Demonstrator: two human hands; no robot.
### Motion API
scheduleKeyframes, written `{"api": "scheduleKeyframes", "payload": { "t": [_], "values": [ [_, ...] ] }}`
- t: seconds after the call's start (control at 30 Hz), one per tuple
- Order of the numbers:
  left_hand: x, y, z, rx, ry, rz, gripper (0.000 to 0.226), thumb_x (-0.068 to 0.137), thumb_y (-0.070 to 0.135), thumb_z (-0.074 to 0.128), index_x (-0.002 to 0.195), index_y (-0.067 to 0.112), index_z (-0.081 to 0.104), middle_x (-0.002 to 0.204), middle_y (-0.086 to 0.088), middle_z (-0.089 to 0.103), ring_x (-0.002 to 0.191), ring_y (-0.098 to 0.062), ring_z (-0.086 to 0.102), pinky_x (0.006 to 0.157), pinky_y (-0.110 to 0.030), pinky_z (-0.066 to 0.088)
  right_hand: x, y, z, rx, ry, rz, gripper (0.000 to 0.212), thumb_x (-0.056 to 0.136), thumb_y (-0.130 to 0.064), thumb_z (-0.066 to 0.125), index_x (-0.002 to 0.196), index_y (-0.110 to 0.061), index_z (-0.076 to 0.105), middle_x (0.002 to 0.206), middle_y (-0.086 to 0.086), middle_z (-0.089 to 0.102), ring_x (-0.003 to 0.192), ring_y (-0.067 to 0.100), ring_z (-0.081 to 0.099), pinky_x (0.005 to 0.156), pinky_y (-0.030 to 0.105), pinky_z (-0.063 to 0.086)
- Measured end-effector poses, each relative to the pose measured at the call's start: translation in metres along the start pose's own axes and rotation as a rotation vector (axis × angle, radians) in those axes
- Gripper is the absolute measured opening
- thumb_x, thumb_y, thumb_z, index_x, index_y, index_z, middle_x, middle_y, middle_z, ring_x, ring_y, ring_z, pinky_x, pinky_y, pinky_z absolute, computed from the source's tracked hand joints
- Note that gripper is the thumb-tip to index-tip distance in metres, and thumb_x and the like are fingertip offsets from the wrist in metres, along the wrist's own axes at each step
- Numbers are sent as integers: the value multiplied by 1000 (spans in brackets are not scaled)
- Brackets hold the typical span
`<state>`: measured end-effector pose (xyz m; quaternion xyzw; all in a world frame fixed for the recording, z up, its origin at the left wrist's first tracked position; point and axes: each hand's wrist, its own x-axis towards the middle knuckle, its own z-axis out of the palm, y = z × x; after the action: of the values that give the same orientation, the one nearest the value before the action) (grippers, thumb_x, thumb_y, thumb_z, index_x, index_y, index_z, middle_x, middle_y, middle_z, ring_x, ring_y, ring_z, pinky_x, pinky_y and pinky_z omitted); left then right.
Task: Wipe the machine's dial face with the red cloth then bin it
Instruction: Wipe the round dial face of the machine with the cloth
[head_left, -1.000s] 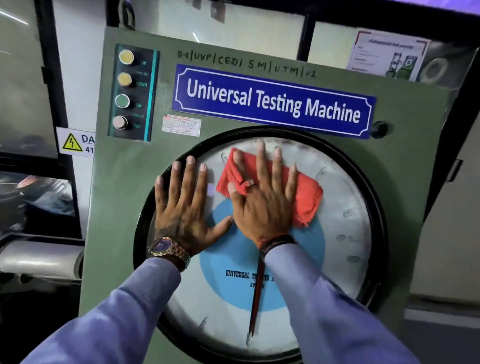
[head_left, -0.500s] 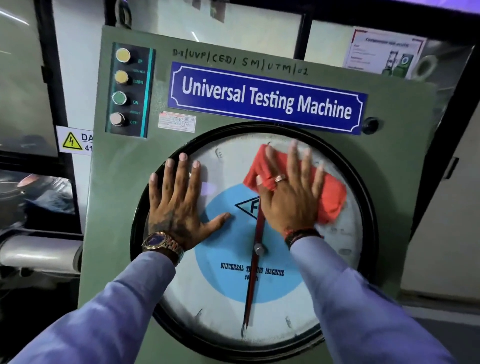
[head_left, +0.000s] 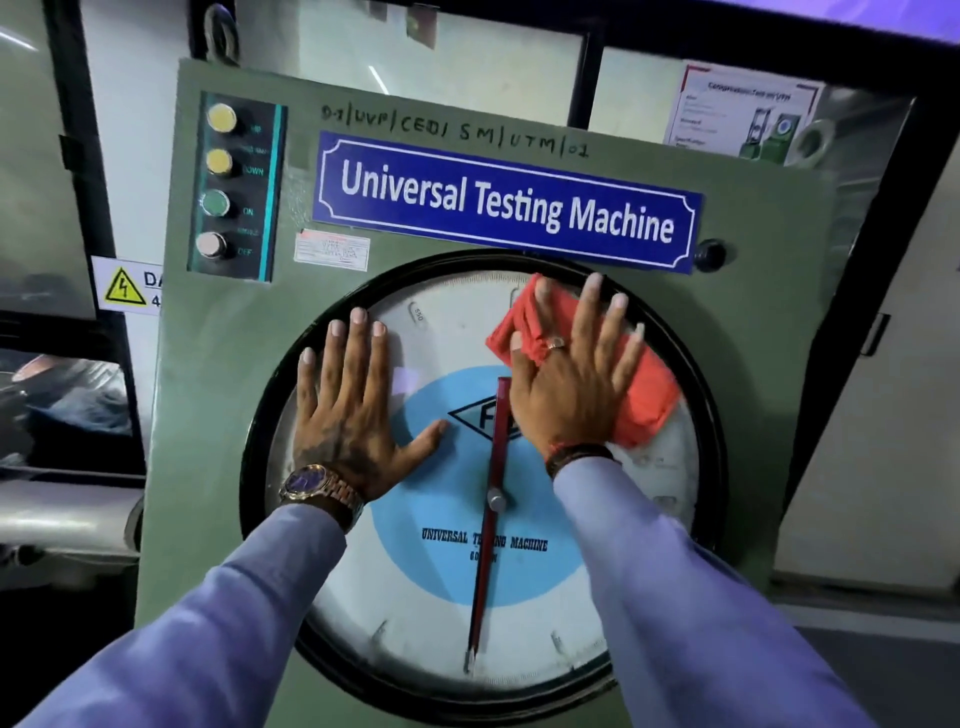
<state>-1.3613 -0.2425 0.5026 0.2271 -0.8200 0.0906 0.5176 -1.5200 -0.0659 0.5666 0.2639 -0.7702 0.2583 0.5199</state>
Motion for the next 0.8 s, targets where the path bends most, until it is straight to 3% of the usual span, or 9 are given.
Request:
{"api": "scheduleKeyframes", "payload": {
  "t": [0.1, 0.17, 0.3, 0.4, 0.5, 0.6, 0.7, 0.8],
  "values": [
    [-3, 0, 2, -6, 13, -13, 127, 84, 91, 47, 175, 11, 7, 184, -14, 2, 171, -34, 2, 137, -61, 6, -5, -20, 6, 19, -22, -247, 72, 107, -59, 40, 172, -49, 12, 185, 6, 7, 170, 39, 8, 135, 65, 4],
    [-2, 1, 2, -15, 25, -19, 127, 84, 92, 45, 175, 12, 7, 184, -14, 4, 171, -35, 4, 136, -61, 7, -27, 2, 8, 13, -52, -352, 74, 105, -59, 44, 171, -51, 11, 185, 2, 5, 170, 36, 8, 135, 63, 3],
    [-6, 4, -1, -24, 3, -30, 124, 86, 89, 44, 175, 12, 5, 184, -16, 3, 171, -36, 3, 136, -62, 8, -54, 58, -6, -38, -91, -113, 70, 107, -63, 31, 172, -48, 8, 185, 6, 6, 169, 39, 10, 133, 68, 12],
    [-7, 6, 0, -21, -11, -35, 124, 87, 85, 49, 175, 12, 1, 184, -15, -2, 171, -35, 0, 137, -61, 6, -15, 42, -4, -19, -15, 58, 71, 108, -60, 35, 173, -44, 12, 184, 11, 10, 169, 42, 11, 131, 70, 15],
    [-6, 6, 3, -8, 3, -31, 125, 86, 85, 51, 175, 9, 6, 184, -15, -2, 171, -35, 0, 137, -61, 6, 1, 3, 4, 2, -9, -88, 69, 108, -61, 32, 173, -46, 13, 184, 9, 8, 169, 41, 9, 133, 68, 9],
    [-6, 5, 4, 2, 7, -30, 126, 86, 84, 53, 175, 9, 6, 184, -16, 0, 171, -36, 1, 137, -60, 5, -24, 15, 7, -8, -54, -274, 68, 108, -64, 32, 172, -49, 12, 185, 4, 6, 170, 37, 7, 134, 66, 7],
    [-8, 3, 4, -8, 29, -19, 123, 87, 83, 54, 174, 7, 12, 183, -17, 4, 171, -36, 3, 137, -59, 6, -37, 48, -1, -30, -58, -137, 72, 107, -64, 35, 172, -47, 10, 185, 6, 6, 169, 39, 11, 134, 67, 10],
    [-9, -2, 4, 0, 38, -4, 121, 89, 83, 51, 174, 7, 12, 183, -17, 4, 171, -36, 3, 137, -59, 9, -2, 36, -2, -28, 4, 65, 71, 108, -60, 35, 174, -42, 12, 184, 12, 10, 168, 43, 13, 131, 70, 14]
  ]
}}
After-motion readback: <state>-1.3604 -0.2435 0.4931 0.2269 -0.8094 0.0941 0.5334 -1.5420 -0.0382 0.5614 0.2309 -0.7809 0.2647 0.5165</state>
